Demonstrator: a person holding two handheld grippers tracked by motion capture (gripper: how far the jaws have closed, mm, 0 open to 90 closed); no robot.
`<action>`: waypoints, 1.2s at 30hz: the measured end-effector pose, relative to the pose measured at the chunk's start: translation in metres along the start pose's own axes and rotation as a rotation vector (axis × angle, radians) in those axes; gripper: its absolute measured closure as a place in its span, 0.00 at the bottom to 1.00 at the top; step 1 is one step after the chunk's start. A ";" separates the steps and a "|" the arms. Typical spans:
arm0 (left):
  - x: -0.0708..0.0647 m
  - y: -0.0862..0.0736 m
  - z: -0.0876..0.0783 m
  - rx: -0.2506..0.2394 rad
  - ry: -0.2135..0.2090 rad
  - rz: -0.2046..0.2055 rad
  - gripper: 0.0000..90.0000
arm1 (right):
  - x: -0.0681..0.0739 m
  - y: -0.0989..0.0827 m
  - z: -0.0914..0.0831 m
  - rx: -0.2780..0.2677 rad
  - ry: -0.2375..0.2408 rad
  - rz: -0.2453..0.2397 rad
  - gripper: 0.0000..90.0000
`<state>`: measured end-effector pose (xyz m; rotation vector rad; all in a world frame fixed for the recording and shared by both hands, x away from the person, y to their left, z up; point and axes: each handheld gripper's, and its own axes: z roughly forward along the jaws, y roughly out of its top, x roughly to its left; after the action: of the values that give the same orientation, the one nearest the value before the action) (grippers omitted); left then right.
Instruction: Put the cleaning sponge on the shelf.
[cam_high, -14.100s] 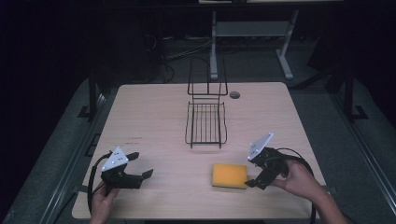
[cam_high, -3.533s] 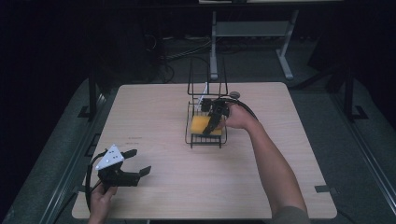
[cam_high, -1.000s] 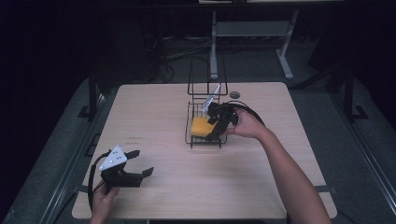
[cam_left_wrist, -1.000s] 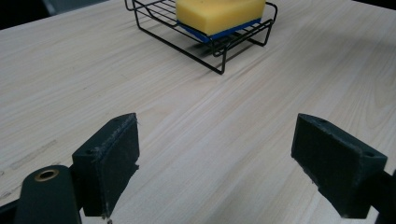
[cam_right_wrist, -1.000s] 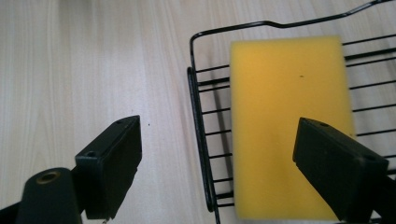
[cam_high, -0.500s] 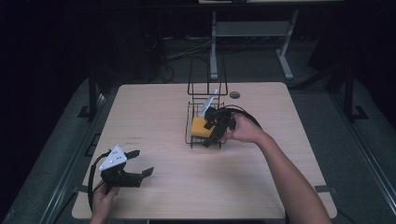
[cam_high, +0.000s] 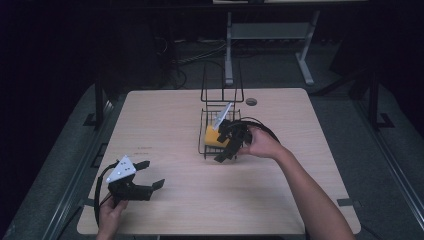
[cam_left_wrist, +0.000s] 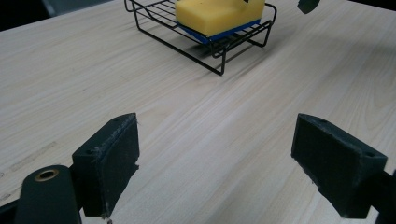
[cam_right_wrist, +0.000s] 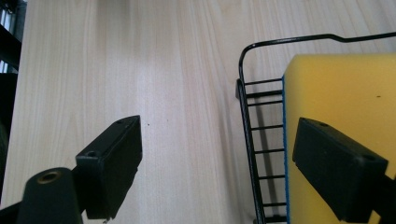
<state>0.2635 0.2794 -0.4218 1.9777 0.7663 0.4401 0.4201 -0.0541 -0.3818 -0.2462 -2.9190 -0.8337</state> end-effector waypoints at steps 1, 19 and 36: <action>0.000 0.000 0.000 0.000 0.000 0.000 0.16 | 0.001 0.000 0.000 -0.004 0.001 -0.002 0.17; -0.001 0.000 0.001 0.002 -0.003 0.002 0.16 | 0.022 -0.018 -0.001 -0.026 -0.016 -0.025 0.17; -0.001 0.000 0.002 0.012 -0.004 0.006 0.16 | 0.036 -0.056 -0.015 -0.023 -0.053 0.009 0.17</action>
<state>0.2639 0.2773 -0.4230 1.9921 0.7622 0.4361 0.3754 -0.1045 -0.3933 -0.2883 -2.9564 -0.8736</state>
